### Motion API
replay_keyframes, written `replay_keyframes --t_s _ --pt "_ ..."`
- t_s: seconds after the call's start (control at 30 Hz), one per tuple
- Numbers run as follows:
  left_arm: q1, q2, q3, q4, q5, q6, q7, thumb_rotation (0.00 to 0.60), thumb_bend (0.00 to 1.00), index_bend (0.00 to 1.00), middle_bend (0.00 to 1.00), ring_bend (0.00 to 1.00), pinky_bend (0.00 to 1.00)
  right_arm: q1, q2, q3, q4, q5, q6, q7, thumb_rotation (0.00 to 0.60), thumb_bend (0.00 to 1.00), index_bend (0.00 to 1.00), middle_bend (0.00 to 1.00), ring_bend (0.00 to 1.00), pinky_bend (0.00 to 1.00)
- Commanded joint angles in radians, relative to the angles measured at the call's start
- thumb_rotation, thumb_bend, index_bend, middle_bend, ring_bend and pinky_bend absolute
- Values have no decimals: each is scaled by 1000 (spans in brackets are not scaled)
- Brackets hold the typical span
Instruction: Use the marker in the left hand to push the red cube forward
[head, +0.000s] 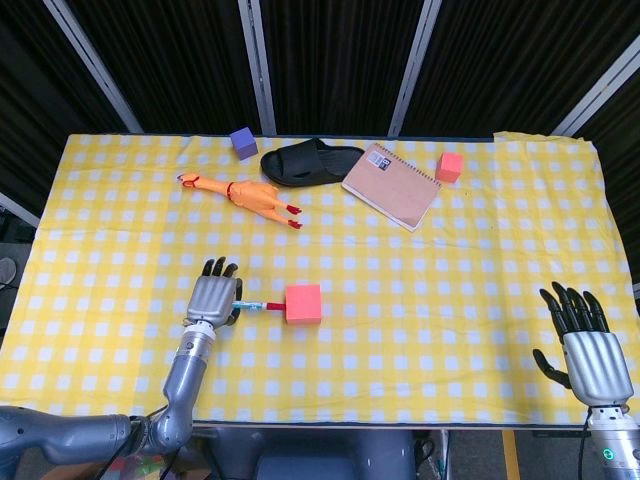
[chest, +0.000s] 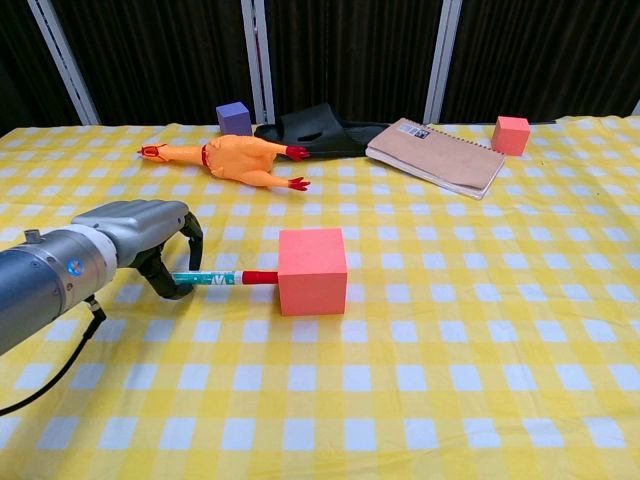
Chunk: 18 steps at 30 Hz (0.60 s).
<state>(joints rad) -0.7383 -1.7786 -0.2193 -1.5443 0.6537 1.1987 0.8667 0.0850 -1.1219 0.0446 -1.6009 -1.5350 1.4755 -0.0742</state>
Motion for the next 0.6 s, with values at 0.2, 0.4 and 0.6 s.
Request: replay_keyframes --t_s 0.2,0.4,0.6 --pt "-28 -44 -10 19 -31 17 33 600 474 622 141 0 31 0 2 0 -1 0 -1 5 600 355 0 0 0 0" --pt "-62 -88 -38 50 -54 17 52 600 475 623 141 0 31 0 3 -1 0 -1 -1 8 600 355 0 0 0 0" --pt "-104 -135 -65 80 -62 15 71 600 475 625 142 0 31 -1 5 0 -2 2 -2 15 600 355 0 0 0 0"
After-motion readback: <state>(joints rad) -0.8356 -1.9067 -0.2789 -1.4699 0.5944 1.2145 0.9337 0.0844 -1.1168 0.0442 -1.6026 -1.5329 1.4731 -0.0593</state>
